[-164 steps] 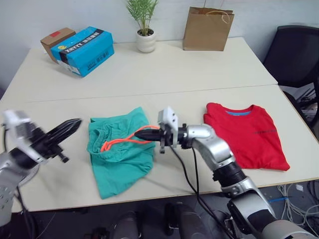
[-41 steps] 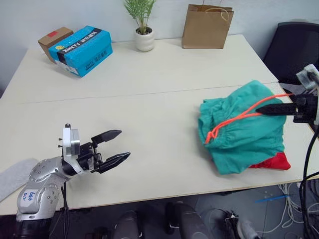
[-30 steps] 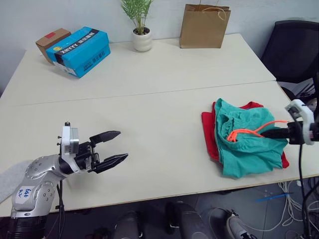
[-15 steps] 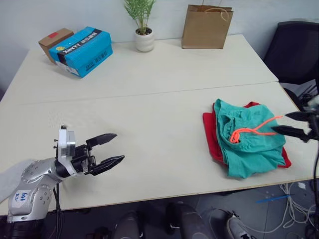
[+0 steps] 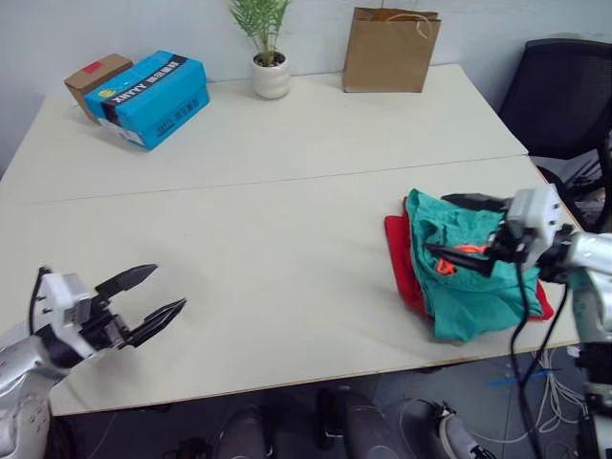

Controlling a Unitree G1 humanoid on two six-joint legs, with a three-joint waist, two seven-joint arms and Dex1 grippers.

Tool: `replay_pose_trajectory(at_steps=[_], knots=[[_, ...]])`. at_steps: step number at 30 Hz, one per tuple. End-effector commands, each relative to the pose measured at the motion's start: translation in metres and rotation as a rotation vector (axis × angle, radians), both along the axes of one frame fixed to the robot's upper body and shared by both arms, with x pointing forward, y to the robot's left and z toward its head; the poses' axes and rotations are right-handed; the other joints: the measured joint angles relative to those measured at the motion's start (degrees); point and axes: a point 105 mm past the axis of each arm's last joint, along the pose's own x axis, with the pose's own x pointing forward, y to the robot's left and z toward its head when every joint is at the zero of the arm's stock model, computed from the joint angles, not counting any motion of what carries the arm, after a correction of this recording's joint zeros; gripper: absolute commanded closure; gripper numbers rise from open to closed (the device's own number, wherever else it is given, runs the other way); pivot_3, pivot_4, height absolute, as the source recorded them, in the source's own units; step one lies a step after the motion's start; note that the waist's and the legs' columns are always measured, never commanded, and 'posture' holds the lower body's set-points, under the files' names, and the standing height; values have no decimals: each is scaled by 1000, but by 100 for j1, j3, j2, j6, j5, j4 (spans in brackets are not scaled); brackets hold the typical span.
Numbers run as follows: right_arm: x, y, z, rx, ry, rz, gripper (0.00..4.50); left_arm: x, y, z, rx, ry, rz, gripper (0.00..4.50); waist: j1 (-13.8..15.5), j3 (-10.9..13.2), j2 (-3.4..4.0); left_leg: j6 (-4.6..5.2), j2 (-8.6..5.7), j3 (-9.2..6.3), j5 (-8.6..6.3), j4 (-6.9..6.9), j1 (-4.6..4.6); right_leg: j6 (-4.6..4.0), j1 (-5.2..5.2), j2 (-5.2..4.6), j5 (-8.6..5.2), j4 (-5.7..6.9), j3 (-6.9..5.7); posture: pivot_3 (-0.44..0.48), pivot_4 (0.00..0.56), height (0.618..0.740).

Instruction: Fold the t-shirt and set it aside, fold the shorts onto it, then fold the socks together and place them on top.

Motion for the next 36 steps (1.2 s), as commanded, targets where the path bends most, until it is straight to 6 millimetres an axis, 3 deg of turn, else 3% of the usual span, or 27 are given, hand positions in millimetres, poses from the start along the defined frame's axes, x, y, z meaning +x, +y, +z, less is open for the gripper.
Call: replay_pose_trajectory(at_steps=[1, 5, 7, 10, 12, 14, 19, 24, 30, 34, 36], knots=[[-6, 19, -3, 11, -34, 87, 51, -24, 27, 11, 2, -61, 183, 0, -1, 0, 0, 7, -2, 1, -4, 3, -1, 1, 1, -3, 0, -4, 0, 0, 150, 740], [-3, 39, -13, 45, -40, 156, 51, -72, 75, -9, -67, 23, 512, 0, -42, -8, -16, 72, -16, 20, -47, 16, 5, 11, 7, -26, 6, -6, 0, 0, 150, 740], [-3, 49, -17, 79, -34, 185, 51, -96, 90, -12, -92, 21, 628, 0, -54, -12, -34, 72, -16, 21, -48, 19, 7, 11, 7, -25, 7, -5, 1, 0, 150, 740], [-6, 68, -20, 138, -19, 227, 51, -121, 103, -14, -101, 5, 764, 0, -17, -6, -33, 70, -15, 15, -48, 20, 8, 5, 6, -23, 4, -4, -1, 0, 150, 740], [-8, 78, -21, 173, -12, 243, 51, -136, 112, -14, -100, -11, 861, 0, -50, 4, -15, 81, -62, -146, -24, 7, 0, 7, 103, -96, -6, -30, -152, 0, 150, 740], [-14, 84, -23, 183, -9, 269, 51, -146, 121, -18, -107, -8, 940, 0, -11, 6, -12, 86, -92, -250, -3, 14, -21, 15, 138, -135, -17, -44, -258, 0, 150, 740], [-39, 94, -34, 160, -8, 375, 51, -183, 139, -37, -109, 83, 1136, 0, 157, -1, -23, 73, -101, -248, -18, 19, -31, 16, 138, -138, -16, -64, -257, 0, 150, 740], [-50, 98, -36, 188, 6, 384, 51, -212, 139, -52, -119, 173, 1221, 0, 135, -10, -40, 78, -99, -241, -40, 18, -30, 22, 145, -139, -16, -82, -257, 0, 150, 740], [-51, 103, -33, 207, 2, 386, 51, -203, 139, -48, -129, 168, 1186, 0, 147, 0, -24, 76, -105, -349, -40, 26, -33, 36, 207, -150, -29, -117, -352, 0, 150, 740], [-65, 106, -20, 266, 47, 458, 51, -179, 138, -34, -65, 181, 1131, 0, 222, 0, -24, 69, -103, -336, -44, 21, -38, 31, 194, -145, -33, -116, -338, 0, 150, 740], [-70, 108, -15, 273, 50, 490, 51, -156, 135, -22, -29, 182, 1069, 0, 250, 0, -24, 70, -103, -330, -44, 17, -38, 30, 191, -145, -34, -116, -331, 0, 150, 740]])
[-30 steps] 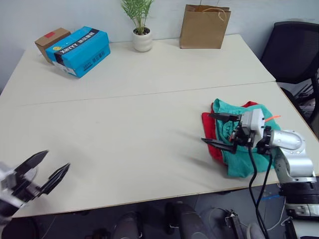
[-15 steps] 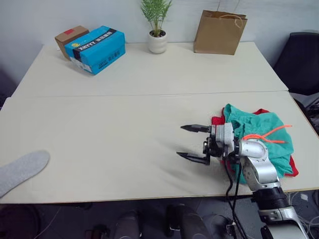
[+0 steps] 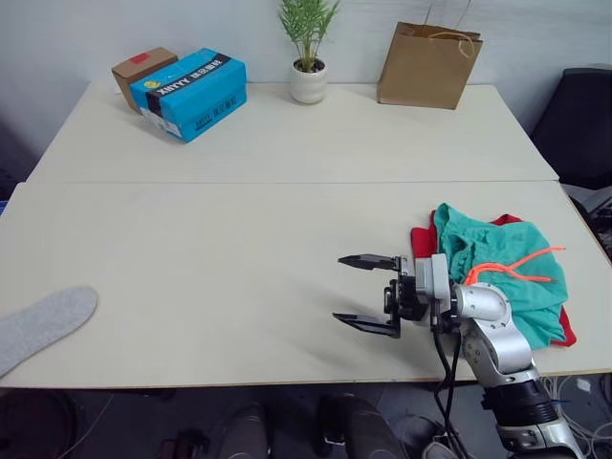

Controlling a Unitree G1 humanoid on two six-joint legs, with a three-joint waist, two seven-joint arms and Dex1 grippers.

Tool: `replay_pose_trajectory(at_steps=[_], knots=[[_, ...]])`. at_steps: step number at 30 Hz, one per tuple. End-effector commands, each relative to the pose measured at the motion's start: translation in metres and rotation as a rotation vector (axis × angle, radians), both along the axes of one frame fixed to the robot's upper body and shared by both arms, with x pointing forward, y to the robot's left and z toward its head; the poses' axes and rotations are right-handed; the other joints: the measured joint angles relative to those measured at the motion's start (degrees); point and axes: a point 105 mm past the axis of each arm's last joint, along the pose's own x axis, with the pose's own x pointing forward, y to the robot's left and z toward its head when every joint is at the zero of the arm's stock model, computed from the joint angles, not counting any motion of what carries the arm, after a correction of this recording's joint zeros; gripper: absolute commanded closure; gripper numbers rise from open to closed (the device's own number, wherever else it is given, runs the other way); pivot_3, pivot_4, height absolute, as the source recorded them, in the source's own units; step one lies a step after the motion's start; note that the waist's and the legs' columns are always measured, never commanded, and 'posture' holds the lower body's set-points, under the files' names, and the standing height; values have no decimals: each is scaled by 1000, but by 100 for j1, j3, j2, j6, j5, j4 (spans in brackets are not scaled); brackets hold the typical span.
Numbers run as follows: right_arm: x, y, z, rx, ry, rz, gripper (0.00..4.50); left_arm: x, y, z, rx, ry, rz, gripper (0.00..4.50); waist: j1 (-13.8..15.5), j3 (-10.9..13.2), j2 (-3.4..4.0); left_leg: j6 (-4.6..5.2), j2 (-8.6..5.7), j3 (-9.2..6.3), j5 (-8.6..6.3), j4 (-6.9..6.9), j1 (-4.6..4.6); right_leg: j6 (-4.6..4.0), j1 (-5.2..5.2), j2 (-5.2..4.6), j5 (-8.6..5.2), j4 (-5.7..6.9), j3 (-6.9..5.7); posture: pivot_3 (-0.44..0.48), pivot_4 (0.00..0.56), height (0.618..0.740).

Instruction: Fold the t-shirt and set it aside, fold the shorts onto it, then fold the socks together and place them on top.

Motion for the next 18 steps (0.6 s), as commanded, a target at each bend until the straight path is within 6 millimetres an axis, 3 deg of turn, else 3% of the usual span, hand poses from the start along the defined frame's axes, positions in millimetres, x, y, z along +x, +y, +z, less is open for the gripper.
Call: replay_pose_trajectory(at_steps=[1, 3, 8, 14, 18], knots=[[-13, 5, 16, 24, -34, 74, 51, 34, -5, 26, 71, 51, -98, 0, 33, 0, 0, 0, 0, 5, 0, -1, 1, 0, -2, 0, 0, 0, 4, 0, 150, 740], [-16, 11, 20, 25, -51, 99, 51, 64, -15, 29, 93, 132, -203, 0, 59, 2, 4, 1, 0, 7, 0, -2, 2, -1, -2, 0, 0, 2, 6, 0, 150, 740], [-16, 16, 22, 25, -58, 98, 51, 109, -31, 30, 149, 225, -301, 0, 16, 6, 13, 29, 0, 41, 11, -8, 13, 1, -6, -1, 7, 9, 35, 0, 150, 740], [-16, 16, 24, 20, -53, 78, 51, 129, -19, 18, 192, 397, -288, 0, -53, 5, 12, 27, 2, 48, 10, -18, 14, -5, -18, 2, 2, 22, 36, 0, 150, 740], [-12, 14, 25, 18, -48, 49, 51, 139, -22, 6, 123, 469, -356, 0, -94, 7, 15, 26, 1, 50, 11, -12, 21, -7, -16, -2, 1, 36, 41, 0, 150, 740]])
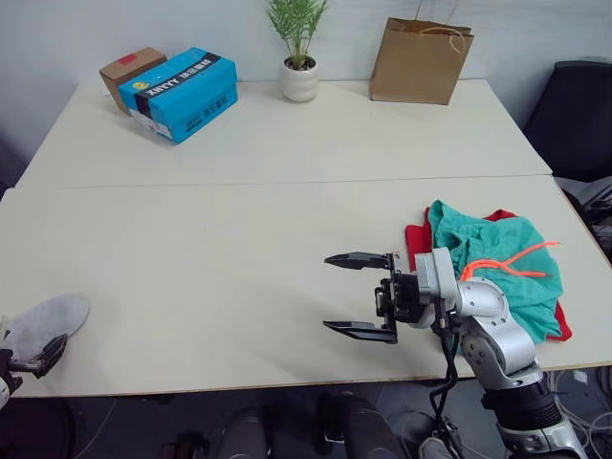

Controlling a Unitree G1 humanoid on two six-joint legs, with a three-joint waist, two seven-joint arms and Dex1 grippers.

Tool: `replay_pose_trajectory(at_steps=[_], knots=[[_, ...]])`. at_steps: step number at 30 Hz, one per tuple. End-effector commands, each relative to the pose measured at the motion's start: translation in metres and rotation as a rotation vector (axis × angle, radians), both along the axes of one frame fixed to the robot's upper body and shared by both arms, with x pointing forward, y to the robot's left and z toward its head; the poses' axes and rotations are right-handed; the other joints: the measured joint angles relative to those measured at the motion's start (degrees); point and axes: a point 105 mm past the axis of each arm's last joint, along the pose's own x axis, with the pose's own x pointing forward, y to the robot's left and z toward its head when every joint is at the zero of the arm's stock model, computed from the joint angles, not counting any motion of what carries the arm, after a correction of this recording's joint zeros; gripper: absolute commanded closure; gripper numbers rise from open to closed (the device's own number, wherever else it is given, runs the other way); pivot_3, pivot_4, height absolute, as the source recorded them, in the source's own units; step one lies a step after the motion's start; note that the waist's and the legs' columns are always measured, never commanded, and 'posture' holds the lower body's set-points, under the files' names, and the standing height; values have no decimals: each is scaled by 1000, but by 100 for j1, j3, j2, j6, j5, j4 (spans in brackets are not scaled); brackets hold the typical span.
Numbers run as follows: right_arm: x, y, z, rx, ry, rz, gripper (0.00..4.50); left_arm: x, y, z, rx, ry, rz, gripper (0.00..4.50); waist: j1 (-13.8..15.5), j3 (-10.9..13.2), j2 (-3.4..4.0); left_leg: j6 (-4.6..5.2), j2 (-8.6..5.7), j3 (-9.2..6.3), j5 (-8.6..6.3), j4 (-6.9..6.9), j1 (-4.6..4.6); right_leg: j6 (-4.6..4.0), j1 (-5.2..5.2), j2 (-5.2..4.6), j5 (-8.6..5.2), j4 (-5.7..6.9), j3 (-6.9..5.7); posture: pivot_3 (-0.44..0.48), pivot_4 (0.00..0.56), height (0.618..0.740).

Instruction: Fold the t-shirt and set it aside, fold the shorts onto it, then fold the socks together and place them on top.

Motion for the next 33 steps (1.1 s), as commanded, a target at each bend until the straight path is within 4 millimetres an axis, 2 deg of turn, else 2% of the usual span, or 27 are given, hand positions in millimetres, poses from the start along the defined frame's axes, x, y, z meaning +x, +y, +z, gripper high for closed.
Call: replay_pose_trajectory(at_steps=[1, 4, 5, 6, 9, 13, 16, 19, 23, 29, 30, 33], knots=[[-2, -1, 9, 10, -34, -10, 51, 5, -2, -10, -60, 68, -25, 0, 0, 1, 2, 0, 0, 2, 0, 1, 2, 0, 0, -1, 0, 2, 1, 0, 150, 740], [-2, 0, 8, 10, -28, -20, 51, 7, -7, -26, -126, 148, -59, 0, 7, 1, 12, -3, -1, 2, 1, 0, 9, -3, 1, -3, -2, 10, 4, 0, 150, 740], [-2, 0, 8, 9, -28, -21, 0, 5, -8, -31, -134, 182, -71, 383, 8, -1, 24, -5, -1, 2, 1, 0, 10, -6, 1, -3, -3, 11, 4, 0, 150, 740], [-1, 0, 8, 9, -26, -23, 0, 5, -8, -35, -139, 201, -74, 542, 10, -5, 39, -5, -1, 2, 1, -1, 11, -6, 0, -4, -3, 13, 5, 0, 150, 740], [-1, -1, 9, 6, -26, -25, 0, 7, -5, -37, -157, 191, -64, 1486, 10, -13, 87, -5, -3, 7, 1, -4, 14, -6, 0, -7, -3, 13, 8, 0, 150, 740], [-3, -3, 8, -12, -34, -22, 0, 14, -7, -31, -167, 154, -87, 2718, 10, -7, 101, -10, -2, 6, 9, -3, 20, -9, -3, -5, -5, 30, 9, 0, 150, 740], [-4, -4, 6, -22, -36, -22, 0, 28, -22, -20, -201, 76, -180, 3642, 11, -7, 101, -30, -2, 5, 5, -2, 21, -13, -3, -5, -3, 34, 9, 0, 150, 740], [-4, -5, 4, -25, -35, -27, 0, 41, -48, -9, -226, 35, -322, 4481, 32, -10, 95, -37, -3, 6, 1, 2, 16, -13, -3, -6, -1, 33, 9, 0, 150, 740], [-5, -11, 3, -44, -32, -42, 0, 60, -99, 1, -245, 40, -534, 4481, 137, -11, 89, -32, -6, 6, 3, 1, 10, -9, -3, -7, 1, 24, 9, 0, 150, 740], [-5, -31, -3, -115, -24, -96, 0, 89, -191, 5, -315, 46, -834, 4481, 168, -9, 84, -7, -9, 6, 17, 1, 10, -6, 1, -7, 2, 23, 10, 0, 150, 740], [-6, -36, -5, -132, -18, -113, 0, 99, -207, 6, -329, 34, -878, 4481, 167, -10, 83, -7, -9, 6, 17, 1, 10, -6, 2, -6, 2, 24, 10, 0, 150, 740], [-7, -45, -9, -157, 7, -151, 0, 117, -241, 6, -342, 16, -961, 4481, 166, -5, 75, -7, -10, 9, 21, 3, 12, -4, 3, 1, 3, 29, 11, 0, 150, 740]])
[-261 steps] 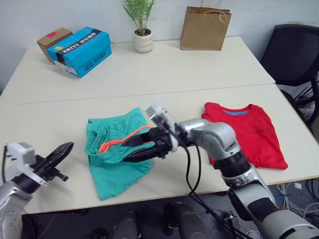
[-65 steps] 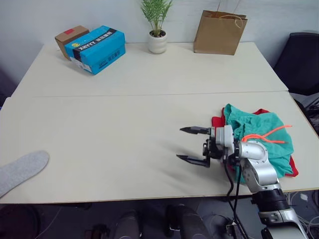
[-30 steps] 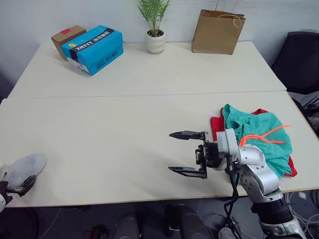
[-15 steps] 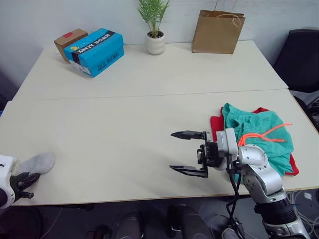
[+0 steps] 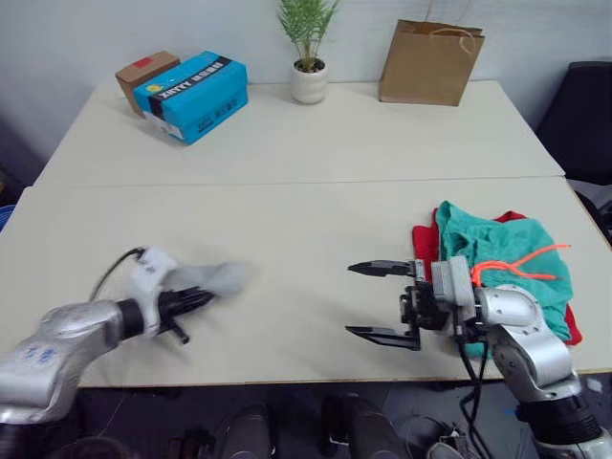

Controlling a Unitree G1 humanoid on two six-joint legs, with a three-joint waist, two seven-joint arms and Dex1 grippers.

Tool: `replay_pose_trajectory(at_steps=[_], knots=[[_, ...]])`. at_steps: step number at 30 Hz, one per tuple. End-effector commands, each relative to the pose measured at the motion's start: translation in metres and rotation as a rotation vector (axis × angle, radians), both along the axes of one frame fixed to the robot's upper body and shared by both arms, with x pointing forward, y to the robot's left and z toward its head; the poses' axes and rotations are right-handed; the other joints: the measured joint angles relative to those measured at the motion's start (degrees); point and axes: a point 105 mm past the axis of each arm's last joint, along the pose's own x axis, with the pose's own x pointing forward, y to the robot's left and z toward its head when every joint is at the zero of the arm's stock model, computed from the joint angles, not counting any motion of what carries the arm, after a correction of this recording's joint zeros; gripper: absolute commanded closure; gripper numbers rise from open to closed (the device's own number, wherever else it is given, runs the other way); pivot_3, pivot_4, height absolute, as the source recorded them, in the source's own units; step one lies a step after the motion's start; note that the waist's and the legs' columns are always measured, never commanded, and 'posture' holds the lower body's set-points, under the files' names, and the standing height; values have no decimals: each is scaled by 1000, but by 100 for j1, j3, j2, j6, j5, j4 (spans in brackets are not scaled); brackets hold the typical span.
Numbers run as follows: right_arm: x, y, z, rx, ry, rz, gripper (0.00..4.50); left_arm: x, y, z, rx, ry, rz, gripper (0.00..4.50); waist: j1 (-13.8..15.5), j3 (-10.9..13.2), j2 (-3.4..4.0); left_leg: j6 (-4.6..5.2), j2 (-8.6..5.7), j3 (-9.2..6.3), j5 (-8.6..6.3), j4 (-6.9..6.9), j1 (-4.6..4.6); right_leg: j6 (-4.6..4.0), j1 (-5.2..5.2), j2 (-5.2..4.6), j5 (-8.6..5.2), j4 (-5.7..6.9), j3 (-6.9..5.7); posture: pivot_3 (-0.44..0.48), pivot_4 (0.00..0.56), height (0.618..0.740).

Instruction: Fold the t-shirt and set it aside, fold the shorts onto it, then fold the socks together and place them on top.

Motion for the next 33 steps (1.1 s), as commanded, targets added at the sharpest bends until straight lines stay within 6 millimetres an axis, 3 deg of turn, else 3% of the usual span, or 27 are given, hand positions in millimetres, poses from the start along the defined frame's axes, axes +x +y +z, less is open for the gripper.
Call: replay_pose_trajectory(at_steps=[1, 4, 6, 9, 14, 21, 30, 33], knots=[[-4, -14, 3, -21, -13, -46, 0, 13, -46, -2, -7, -8, -123, 4481, -3, 2, -6, -1, 0, 0, 2, 1, 1, 1, 1, 1, 0, 1, 0, 0, 150, 740], [-6, -27, -4, -57, 13, -90, 0, 19, -82, -4, -17, -9, -211, 4481, -2, 5, -11, -1, -2, 4, 5, 2, 1, 7, 1, 5, 4, 0, 4, 0, 150, 740], [-8, -33, -8, -71, 26, -127, 0, 28, -98, -3, -43, -23, -218, 4481, -16, 10, -18, -1, -3, 6, 5, 3, 1, 8, 1, 8, 4, -1, 6, 0, 150, 740], [-13, -37, -12, -79, 47, -166, 0, 26, -112, -9, -34, 4, -268, 4481, -11, 16, -29, -6, -2, 3, 12, 5, 2, 9, 1, 13, 5, 1, 8, 0, 150, 740], [-15, -39, -13, -77, 59, -205, 0, 22, -113, -5, -58, 5, -287, 3104, -4, 18, -32, -15, -2, -2, 25, 4, 6, 10, 1, 15, 5, 8, 13, 0, 150, 740], [-13, -40, -14, -69, 62, -240, 0, 8, -93, 28, -233, -6, -380, 943, -6, 20, -36, -17, -2, -6, 35, -1, 4, 11, 0, 19, 8, 8, 18, 0, 150, 740], [-9, -42, -3, -11, 85, -293, 0, 1, -39, 70, -274, -90, -413, 943, 4, 21, -38, -23, -2, -7, 37, 0, 3, 10, 0, 20, 8, 6, 19, 0, 150, 740], [-12, -36, -4, -12, 111, -270, 647, 11, -28, 78, -253, -132, -385, 912, 14, 21, -38, -22, -2, -8, 37, -2, 2, 10, 0, 20, 7, 5, 19, 0, 150, 740]])
